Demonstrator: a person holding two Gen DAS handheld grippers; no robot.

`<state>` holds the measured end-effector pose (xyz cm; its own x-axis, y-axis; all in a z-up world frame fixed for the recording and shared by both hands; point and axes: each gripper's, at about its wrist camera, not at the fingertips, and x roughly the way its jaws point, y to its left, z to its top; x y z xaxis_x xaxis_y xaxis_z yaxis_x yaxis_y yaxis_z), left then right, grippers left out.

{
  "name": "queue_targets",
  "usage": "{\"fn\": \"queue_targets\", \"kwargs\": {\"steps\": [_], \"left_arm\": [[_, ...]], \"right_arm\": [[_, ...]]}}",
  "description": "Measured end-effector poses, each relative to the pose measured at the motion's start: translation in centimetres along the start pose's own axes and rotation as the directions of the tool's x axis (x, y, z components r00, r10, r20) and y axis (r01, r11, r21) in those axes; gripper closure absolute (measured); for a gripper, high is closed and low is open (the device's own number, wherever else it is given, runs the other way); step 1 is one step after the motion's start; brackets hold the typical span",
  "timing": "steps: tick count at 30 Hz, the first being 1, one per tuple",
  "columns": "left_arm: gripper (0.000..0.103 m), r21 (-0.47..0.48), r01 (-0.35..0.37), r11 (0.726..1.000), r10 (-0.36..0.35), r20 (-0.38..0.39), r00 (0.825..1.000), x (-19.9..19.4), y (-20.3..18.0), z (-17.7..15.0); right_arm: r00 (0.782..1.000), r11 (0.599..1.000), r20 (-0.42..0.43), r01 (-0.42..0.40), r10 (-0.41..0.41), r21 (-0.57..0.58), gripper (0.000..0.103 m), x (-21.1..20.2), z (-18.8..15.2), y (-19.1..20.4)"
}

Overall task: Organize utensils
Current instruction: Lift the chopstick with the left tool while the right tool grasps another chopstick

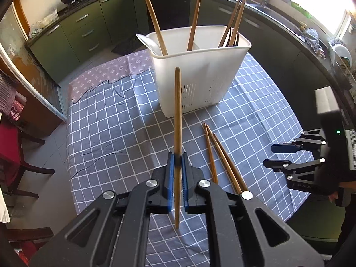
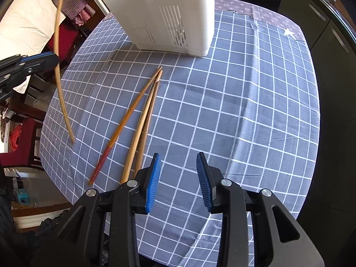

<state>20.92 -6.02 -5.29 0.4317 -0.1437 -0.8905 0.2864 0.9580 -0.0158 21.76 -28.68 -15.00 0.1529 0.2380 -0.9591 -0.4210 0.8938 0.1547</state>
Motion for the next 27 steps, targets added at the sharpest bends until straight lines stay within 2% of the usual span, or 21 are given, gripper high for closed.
{"fn": "queue_targets", "kwargs": {"steps": [4, 10, 14, 27], "left_arm": [[0.097, 0.005, 0.011, 1.0, -0.011, 0.032, 0.999, -1.7, 0.3, -1.0], [0.097, 0.018, 0.033, 0.999, -0.034, 0.068, 0.997, -3.1, -0.1, -1.9], [0.097, 0.035, 0.02, 0.999, -0.023, 0.092, 0.995, -3.7, -0.3, -2.2], [0.097, 0.036, 0.029, 0.999, -0.032, 0.098, 0.995, -3.9, -0.2, -2.3]], "right_arm": [[0.999, 1.0, -0.033, 0.004, -0.004, -0.026, 0.069, 1.4, 0.9, 1.6], [0.997, 0.999, -0.078, 0.012, -0.016, -0.05, 0.084, 3.4, 1.7, 3.6], [0.995, 0.998, -0.096, 0.02, -0.026, -0.064, 0.09, 4.1, 2.1, 4.4], [0.989, 0.996, -0.134, 0.054, -0.064, -0.077, 0.09, 6.0, 3.1, 6.1]]}}
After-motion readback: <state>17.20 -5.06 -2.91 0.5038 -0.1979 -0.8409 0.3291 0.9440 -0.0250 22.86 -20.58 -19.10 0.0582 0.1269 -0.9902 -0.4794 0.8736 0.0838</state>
